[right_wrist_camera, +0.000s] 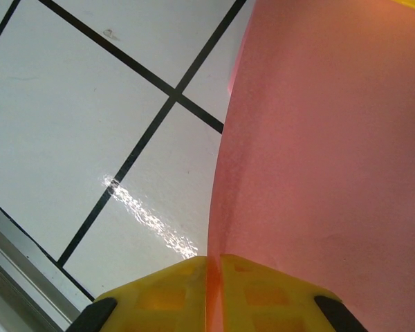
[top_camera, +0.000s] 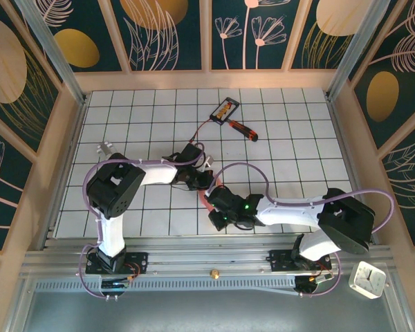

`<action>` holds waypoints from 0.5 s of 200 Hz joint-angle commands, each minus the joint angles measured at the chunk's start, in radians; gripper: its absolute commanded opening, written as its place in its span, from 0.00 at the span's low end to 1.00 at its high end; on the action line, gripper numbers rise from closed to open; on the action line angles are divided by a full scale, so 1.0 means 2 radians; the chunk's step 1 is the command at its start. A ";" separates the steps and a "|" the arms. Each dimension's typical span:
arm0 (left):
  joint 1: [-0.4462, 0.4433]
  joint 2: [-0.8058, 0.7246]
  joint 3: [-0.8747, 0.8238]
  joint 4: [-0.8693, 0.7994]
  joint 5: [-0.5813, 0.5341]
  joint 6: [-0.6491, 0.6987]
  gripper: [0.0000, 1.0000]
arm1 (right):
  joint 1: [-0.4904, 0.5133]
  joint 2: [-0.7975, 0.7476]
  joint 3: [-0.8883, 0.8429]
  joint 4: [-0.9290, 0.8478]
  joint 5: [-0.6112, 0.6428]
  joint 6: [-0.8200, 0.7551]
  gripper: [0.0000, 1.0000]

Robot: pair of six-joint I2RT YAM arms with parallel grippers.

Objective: Fold a paper plane with a square sheet of paper (pick it up from the middle)
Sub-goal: Turn over the paper at the bottom-center of the table.

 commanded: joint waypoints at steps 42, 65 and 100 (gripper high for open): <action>0.001 0.038 0.007 -0.059 -0.027 0.032 0.01 | 0.004 -0.016 -0.014 0.005 0.001 -0.020 0.14; 0.001 0.039 0.008 -0.060 -0.028 0.035 0.01 | 0.004 -0.019 -0.013 0.005 0.005 -0.022 0.11; 0.001 0.041 0.011 -0.062 -0.026 0.047 0.01 | -0.003 -0.027 -0.012 0.009 0.006 -0.027 0.03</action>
